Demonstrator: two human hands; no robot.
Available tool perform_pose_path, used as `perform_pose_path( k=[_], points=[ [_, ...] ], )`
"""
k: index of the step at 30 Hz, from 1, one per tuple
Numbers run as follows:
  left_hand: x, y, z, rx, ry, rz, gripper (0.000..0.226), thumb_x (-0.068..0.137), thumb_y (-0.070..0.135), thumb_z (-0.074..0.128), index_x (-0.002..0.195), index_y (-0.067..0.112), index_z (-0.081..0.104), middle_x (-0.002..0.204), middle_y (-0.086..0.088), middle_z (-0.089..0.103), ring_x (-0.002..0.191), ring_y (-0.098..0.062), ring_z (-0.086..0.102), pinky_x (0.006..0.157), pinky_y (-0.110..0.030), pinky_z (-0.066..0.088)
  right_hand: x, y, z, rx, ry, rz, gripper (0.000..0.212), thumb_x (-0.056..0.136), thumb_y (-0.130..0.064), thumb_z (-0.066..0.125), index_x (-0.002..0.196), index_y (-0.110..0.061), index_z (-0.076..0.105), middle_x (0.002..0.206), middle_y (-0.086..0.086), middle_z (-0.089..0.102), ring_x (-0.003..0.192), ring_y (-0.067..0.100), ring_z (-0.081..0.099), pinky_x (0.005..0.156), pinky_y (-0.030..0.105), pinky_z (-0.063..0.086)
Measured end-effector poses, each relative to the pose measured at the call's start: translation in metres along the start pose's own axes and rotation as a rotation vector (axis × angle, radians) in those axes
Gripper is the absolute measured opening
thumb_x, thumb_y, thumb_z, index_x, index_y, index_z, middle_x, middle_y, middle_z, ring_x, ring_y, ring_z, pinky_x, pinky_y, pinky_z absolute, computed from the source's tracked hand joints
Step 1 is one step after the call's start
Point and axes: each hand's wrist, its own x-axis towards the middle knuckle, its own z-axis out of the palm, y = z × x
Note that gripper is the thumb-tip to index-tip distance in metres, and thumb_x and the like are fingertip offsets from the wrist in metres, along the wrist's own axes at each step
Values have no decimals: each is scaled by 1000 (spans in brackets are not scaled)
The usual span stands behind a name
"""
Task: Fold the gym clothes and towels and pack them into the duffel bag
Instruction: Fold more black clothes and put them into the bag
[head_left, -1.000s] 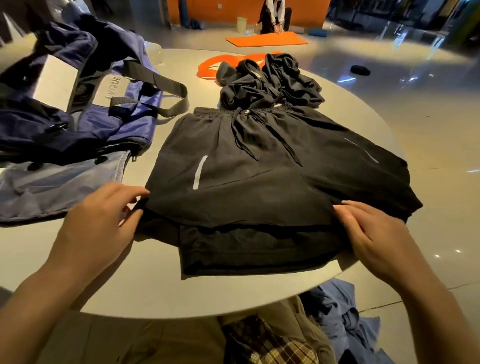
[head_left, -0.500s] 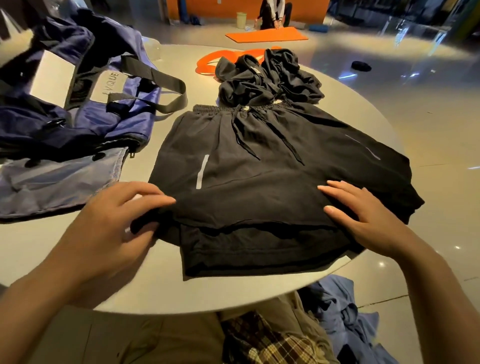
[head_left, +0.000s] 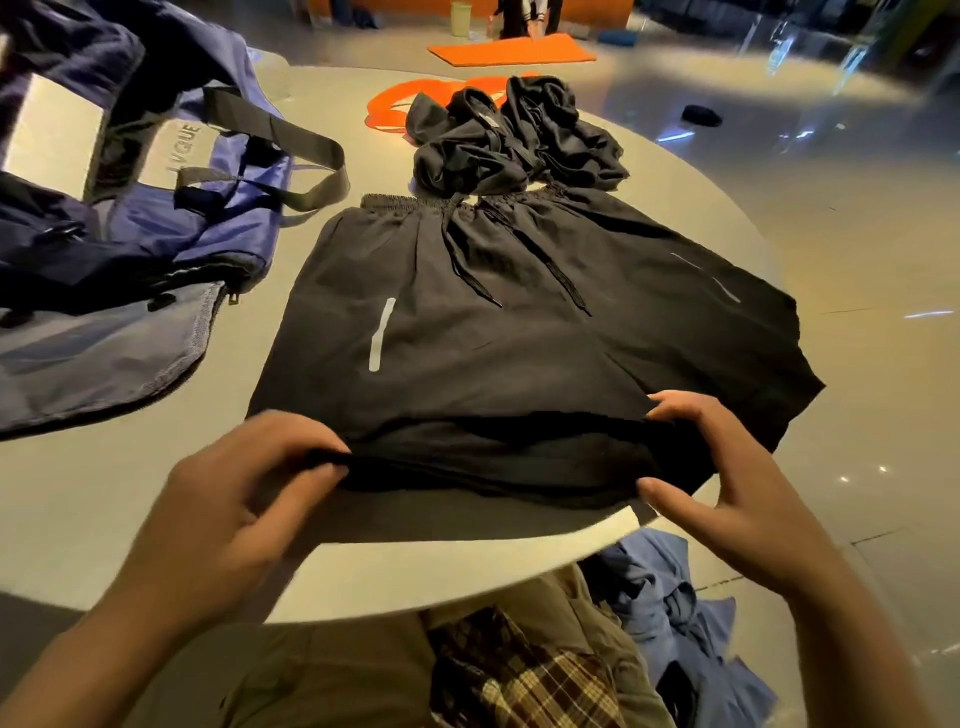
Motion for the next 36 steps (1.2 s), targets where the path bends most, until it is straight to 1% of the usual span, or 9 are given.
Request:
perform_pose_path(
  k=[2, 6, 13, 19, 25, 29, 32, 34, 36],
  points=[
    [-4, -2, -2, -103, 112, -111, 12, 85, 49, 59, 91, 39, 63, 92, 17, 64, 81, -5, 64, 69, -10, 49, -1, -1, 1, 20, 4, -17, 38, 74, -45, 57, 111, -46, 46, 121, -32, 46, 119, -3, 45, 103, 55, 39],
    [-6, 4, -1, 6, 30, -63, 12, 83, 39, 55, 93, 35, 62, 97, 20, 61, 89, 0, 60, 75, -8, 46, 0, -6, 7, -48, 162, -54, 23, 79, -49, 55, 99, -35, 53, 111, -25, 50, 113, -1, 48, 91, 34, 46],
    [-5, 5, 6, 175, -97, 67, 29, 83, 45, 56, 94, 22, 69, 97, 15, 63, 90, -4, 58, 76, -14, 47, -17, -29, 33, -262, 391, 16, 33, 79, -44, 55, 102, -20, 58, 76, -8, 51, 68, 12, 49, 60, 38, 46],
    [-4, 9, 6, 217, -32, 105, 30, 85, 38, 53, 90, 15, 72, 91, 10, 65, 86, -3, 57, 82, -6, 43, -7, -41, 30, -270, 513, 56, 37, 77, -13, 64, 111, -18, 49, 75, -3, 53, 64, 18, 53, 58, 36, 49],
    [-18, 9, 7, 306, -240, 236, 33, 89, 47, 51, 86, 23, 74, 91, 13, 65, 90, -2, 54, 76, -21, 41, -23, -20, 21, -544, 389, -8, 44, 64, 3, 81, 104, -3, 64, 76, 10, 61, 60, 22, 53, 57, 30, 41],
    [-11, 14, -3, 283, -126, 206, 28, 84, 44, 56, 86, 22, 73, 96, 10, 65, 94, -8, 55, 80, -32, 43, -26, -11, 13, -598, 330, -9, 34, 69, -5, 78, 101, -6, 69, 87, 13, 61, 72, 28, 56, 65, 30, 37],
    [3, 8, -7, 325, -14, 63, 37, 84, 43, 53, 103, 16, 71, 111, 0, 62, 102, -22, 58, 87, -45, 46, -23, -26, 2, -417, 300, -80, 38, 78, -29, 53, 110, -15, 66, 110, 5, 56, 101, 20, 51, 80, 32, 35],
    [9, 0, -5, 351, -63, -100, 53, 83, 54, 46, 120, 20, 64, 127, -2, 55, 116, -26, 51, 99, -40, 39, -12, -40, 2, -246, 206, -124, 42, 82, -34, 46, 118, -21, 63, 124, -3, 53, 118, 13, 46, 92, 33, 37],
    [7, -6, -2, 346, -172, -197, 62, 82, 64, 40, 127, 26, 60, 135, 1, 50, 124, -23, 47, 101, -36, 35, 3, -45, 10, -326, 94, -134, 47, 92, -47, 39, 130, -25, 57, 137, -3, 49, 130, 14, 40, 104, 36, 33]
  ],
)
